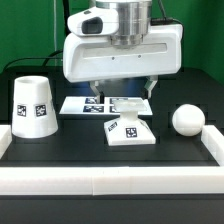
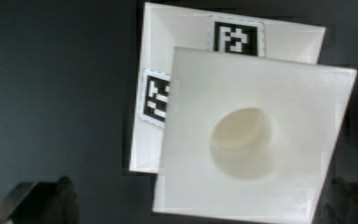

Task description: Assemble lamp

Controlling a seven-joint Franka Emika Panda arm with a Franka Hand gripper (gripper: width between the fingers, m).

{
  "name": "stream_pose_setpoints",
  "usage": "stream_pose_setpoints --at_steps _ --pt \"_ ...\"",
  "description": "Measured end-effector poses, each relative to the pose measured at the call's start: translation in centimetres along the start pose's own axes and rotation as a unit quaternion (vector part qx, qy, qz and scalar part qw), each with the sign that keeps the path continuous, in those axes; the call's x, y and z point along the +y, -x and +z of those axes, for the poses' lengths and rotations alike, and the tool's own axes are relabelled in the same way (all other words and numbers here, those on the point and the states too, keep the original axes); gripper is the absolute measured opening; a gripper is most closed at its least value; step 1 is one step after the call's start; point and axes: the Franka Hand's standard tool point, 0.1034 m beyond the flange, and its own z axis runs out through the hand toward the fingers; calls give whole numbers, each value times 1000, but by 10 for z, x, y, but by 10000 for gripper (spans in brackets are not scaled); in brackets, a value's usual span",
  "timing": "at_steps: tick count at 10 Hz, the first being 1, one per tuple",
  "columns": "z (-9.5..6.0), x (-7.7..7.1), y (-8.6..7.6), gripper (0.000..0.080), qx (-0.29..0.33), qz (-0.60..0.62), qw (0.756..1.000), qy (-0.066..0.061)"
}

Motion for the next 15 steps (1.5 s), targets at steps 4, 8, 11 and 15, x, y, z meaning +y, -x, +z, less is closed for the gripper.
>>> stream_pose_setpoints --at_steps 4,8,11,15 --pt "9 -17 7 700 -8 34 999 -4" --pt "20 -20 10 700 -9 23 1000 -5" --pt "25 -19 12 690 -12 13 1000 -6" --pt "25 -18 11 529 -12 3 1000 -6"
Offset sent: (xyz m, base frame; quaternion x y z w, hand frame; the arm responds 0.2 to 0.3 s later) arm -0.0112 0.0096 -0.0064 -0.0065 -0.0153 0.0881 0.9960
